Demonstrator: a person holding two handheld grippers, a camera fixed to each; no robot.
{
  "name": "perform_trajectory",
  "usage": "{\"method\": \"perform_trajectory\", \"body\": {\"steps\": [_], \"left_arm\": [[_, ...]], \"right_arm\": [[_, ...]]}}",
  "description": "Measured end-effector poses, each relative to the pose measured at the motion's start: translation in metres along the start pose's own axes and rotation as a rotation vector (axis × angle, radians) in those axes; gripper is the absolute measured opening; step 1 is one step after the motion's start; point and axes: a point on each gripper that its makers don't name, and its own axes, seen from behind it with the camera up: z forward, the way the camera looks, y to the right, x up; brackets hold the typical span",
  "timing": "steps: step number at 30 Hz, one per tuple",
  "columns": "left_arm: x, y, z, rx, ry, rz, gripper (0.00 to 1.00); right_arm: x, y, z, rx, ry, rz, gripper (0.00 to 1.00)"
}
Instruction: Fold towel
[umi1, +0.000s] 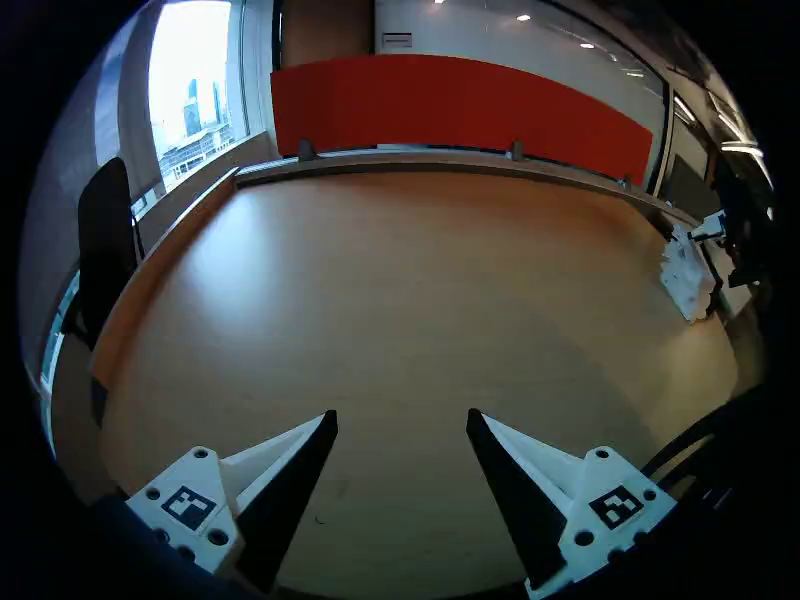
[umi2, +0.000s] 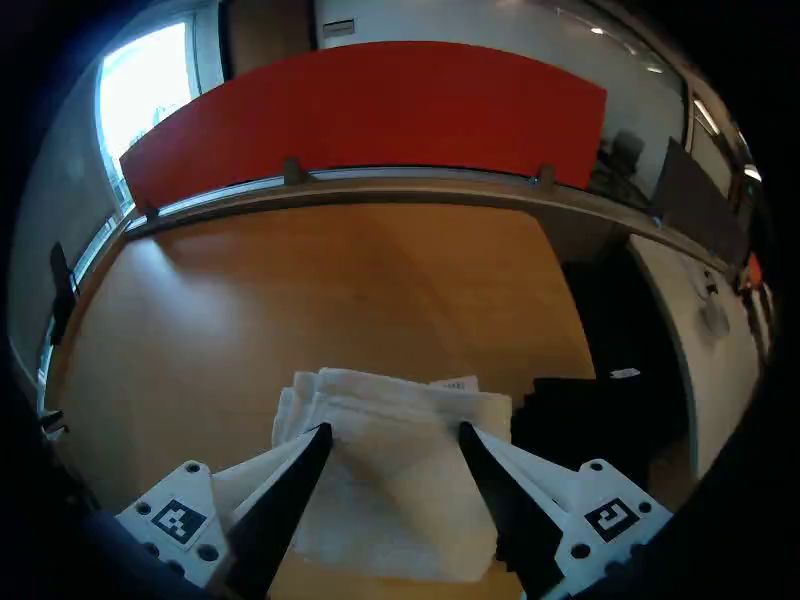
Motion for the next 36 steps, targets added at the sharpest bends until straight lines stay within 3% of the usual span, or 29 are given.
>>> {"method": "perform_trajectory", "body": {"steps": [15, 36], "left_arm": [[-0.009, -0.003, -0.007, 0.032, -0.015, -0.01, 0.96], [-0.004, 0.002, -0.007, 0.029, -0.009, 0.002, 0.96]], "right_arm": [[-0.01, -0.001, 0.026, 0.024, -0.037, -0.002, 0.99], [-0.017, -0.002, 0.025, 0.024, -0.039, -0.008, 0.98]]}}
